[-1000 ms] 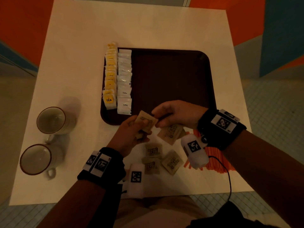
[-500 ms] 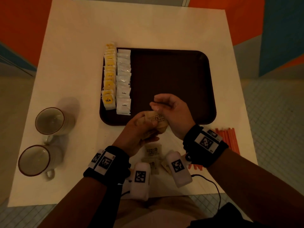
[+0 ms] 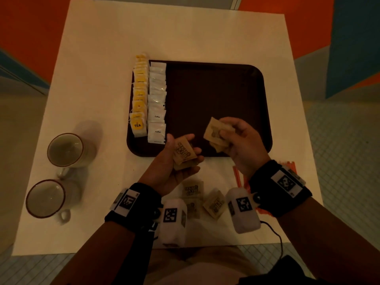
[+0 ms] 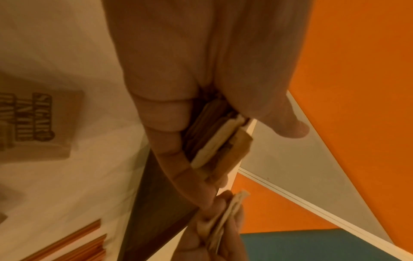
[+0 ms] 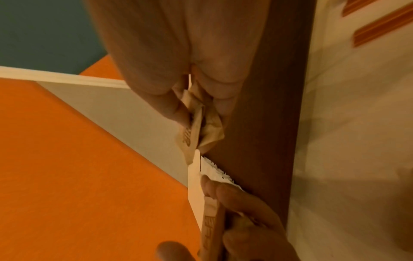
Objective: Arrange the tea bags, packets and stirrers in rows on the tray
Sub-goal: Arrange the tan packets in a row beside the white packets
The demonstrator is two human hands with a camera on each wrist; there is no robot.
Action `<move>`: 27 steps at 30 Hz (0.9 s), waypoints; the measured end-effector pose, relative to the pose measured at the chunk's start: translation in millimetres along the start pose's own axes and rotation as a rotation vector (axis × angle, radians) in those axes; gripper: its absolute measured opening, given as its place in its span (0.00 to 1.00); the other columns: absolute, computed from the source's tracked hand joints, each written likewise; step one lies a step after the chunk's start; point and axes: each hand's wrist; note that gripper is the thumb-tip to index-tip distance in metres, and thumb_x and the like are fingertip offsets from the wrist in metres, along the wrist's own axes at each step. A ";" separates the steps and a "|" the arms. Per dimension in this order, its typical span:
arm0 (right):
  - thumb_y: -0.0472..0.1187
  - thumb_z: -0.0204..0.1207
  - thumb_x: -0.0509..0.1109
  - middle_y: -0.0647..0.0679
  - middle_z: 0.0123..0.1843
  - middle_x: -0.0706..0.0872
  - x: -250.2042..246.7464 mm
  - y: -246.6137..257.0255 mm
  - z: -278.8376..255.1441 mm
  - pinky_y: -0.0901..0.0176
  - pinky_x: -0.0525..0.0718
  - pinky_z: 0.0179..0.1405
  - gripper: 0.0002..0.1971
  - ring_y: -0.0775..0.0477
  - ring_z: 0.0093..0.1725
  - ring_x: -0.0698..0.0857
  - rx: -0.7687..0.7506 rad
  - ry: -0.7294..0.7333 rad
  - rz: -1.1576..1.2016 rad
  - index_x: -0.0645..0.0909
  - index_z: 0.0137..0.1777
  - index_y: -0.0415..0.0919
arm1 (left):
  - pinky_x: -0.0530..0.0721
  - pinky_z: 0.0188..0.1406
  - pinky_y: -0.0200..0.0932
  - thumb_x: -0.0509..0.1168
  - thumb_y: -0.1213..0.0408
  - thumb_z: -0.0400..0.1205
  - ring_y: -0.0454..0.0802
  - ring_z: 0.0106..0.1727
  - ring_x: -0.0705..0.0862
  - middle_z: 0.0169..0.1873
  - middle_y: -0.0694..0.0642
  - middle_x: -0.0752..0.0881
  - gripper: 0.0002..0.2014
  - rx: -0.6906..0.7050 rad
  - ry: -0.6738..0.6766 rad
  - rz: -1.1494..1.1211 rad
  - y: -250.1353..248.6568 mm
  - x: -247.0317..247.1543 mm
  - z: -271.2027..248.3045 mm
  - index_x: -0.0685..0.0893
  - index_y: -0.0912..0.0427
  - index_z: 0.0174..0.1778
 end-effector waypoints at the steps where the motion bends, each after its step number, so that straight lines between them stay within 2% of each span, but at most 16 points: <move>1: 0.27 0.78 0.62 0.43 0.53 0.84 -3.0 1.2 -1.2 0.50 0.88 0.44 0.12 0.44 0.50 0.86 0.010 0.012 -0.021 0.81 0.50 0.44 | 0.88 0.38 0.42 0.51 0.38 0.72 0.49 0.44 0.89 0.42 0.54 0.89 0.29 0.002 0.005 0.011 0.0 -0.1 0.0 0.79 0.50 0.62; 2: 0.26 0.77 0.61 0.43 0.49 0.84 -5.2 0.8 -2.4 0.53 0.87 0.38 0.12 0.44 0.45 0.86 0.027 0.021 -0.076 0.81 0.46 0.43 | 0.88 0.38 0.42 0.52 0.38 0.72 0.49 0.44 0.89 0.42 0.54 0.89 0.29 0.004 0.006 0.022 0.7 -0.4 0.7 0.79 0.51 0.62; 4: 0.24 0.75 0.60 0.43 0.39 0.81 -6.0 -1.5 -5.9 0.58 0.79 0.27 0.13 0.46 0.34 0.80 0.063 0.017 -0.242 0.80 0.37 0.40 | 0.88 0.38 0.42 0.53 0.39 0.72 0.49 0.43 0.88 0.43 0.54 0.89 0.29 0.004 -0.006 0.041 2.0 0.7 2.3 0.79 0.53 0.62; 7: 0.24 0.73 0.55 0.42 0.27 0.73 -2.2 -10.5 -9.0 0.60 0.66 0.21 0.15 0.48 0.23 0.69 0.071 0.005 -0.424 0.75 0.29 0.39 | 0.88 0.39 0.42 0.55 0.40 0.73 0.49 0.44 0.87 0.43 0.54 0.88 0.28 0.008 -0.031 0.057 4.2 1.2 4.9 0.80 0.55 0.60; 10: 0.27 0.75 0.51 0.48 0.19 0.68 3.6 -17.9 -11.4 0.66 0.60 0.18 0.16 0.52 0.16 0.62 0.042 0.034 -0.416 0.73 0.30 0.39 | 0.88 0.42 0.43 0.53 0.43 0.79 0.49 0.45 0.87 0.44 0.55 0.88 0.24 0.025 -0.069 0.079 6.4 2.0 6.4 0.80 0.55 0.60; 13: 0.40 0.81 0.60 0.49 0.19 0.66 10.5 -19.2 -14.2 0.66 0.57 0.17 0.12 0.53 0.16 0.60 0.137 0.169 -0.359 0.77 0.38 0.38 | 0.83 0.52 0.46 0.55 0.44 0.78 0.50 0.51 0.86 0.48 0.55 0.87 0.21 0.087 -0.099 0.150 6.8 3.8 3.9 0.79 0.52 0.60; 15: 0.50 0.78 0.66 0.49 0.21 0.65 17.3 -20.1 -16.9 0.64 0.58 0.18 0.15 0.53 0.17 0.60 0.230 0.256 -0.376 0.78 0.42 0.37 | 0.81 0.56 0.46 0.57 0.43 0.76 0.50 0.56 0.85 0.52 0.54 0.86 0.21 0.128 -0.095 0.227 8.2 3.8 3.4 0.78 0.49 0.60; 16: 0.52 0.76 0.67 0.49 0.22 0.65 21.3 -20.6 -17.4 0.64 0.58 0.18 0.16 0.53 0.18 0.60 0.262 0.268 -0.372 0.77 0.42 0.38 | 0.81 0.57 0.46 0.58 0.43 0.77 0.50 0.58 0.85 0.54 0.54 0.86 0.20 0.136 -0.089 0.259 9.2 4.3 3.6 0.78 0.49 0.60; 19: 0.50 0.76 0.69 0.50 0.24 0.63 29.5 -21.7 -13.6 0.64 0.58 0.18 0.17 0.54 0.20 0.60 0.355 0.245 -0.295 0.71 0.31 0.43 | 0.78 0.61 0.51 0.61 0.44 0.77 0.53 0.61 0.83 0.58 0.58 0.84 0.19 0.126 -0.068 0.310 12.3 5.2 5.2 0.80 0.49 0.59; 22: 0.44 0.78 0.68 0.50 0.24 0.63 29.9 -15.3 -7.6 0.65 0.58 0.17 0.16 0.55 0.19 0.61 0.415 0.274 -0.207 0.72 0.29 0.44 | 0.80 0.58 0.47 0.59 0.42 0.78 0.50 0.57 0.84 0.55 0.54 0.85 0.19 0.125 -0.058 0.313 11.2 4.2 4.3 0.80 0.49 0.58; 24: 0.40 0.78 0.67 0.49 0.23 0.64 25.2 -6.5 -3.4 0.64 0.59 0.18 0.11 0.54 0.19 0.62 0.347 0.283 -0.236 0.76 0.33 0.41 | 0.81 0.53 0.44 0.55 0.38 0.72 0.47 0.53 0.86 0.53 0.51 0.87 0.26 0.087 -0.066 0.237 9.0 -0.3 3.7 0.80 0.49 0.59; 27: 0.38 0.77 0.68 0.44 0.23 0.68 17.1 9.5 1.2 0.61 0.59 0.20 0.07 0.52 0.19 0.63 0.187 0.342 -0.511 0.79 0.39 0.36 | 0.85 0.46 0.46 0.50 0.32 0.70 0.52 0.48 0.84 0.51 0.59 0.87 0.37 -0.025 -0.061 0.049 5.0 -8.6 2.7 0.80 0.55 0.63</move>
Point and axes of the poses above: each hand's wrist, its own z-axis towards the middle knuckle, its own x-axis out of the palm, y = z × x
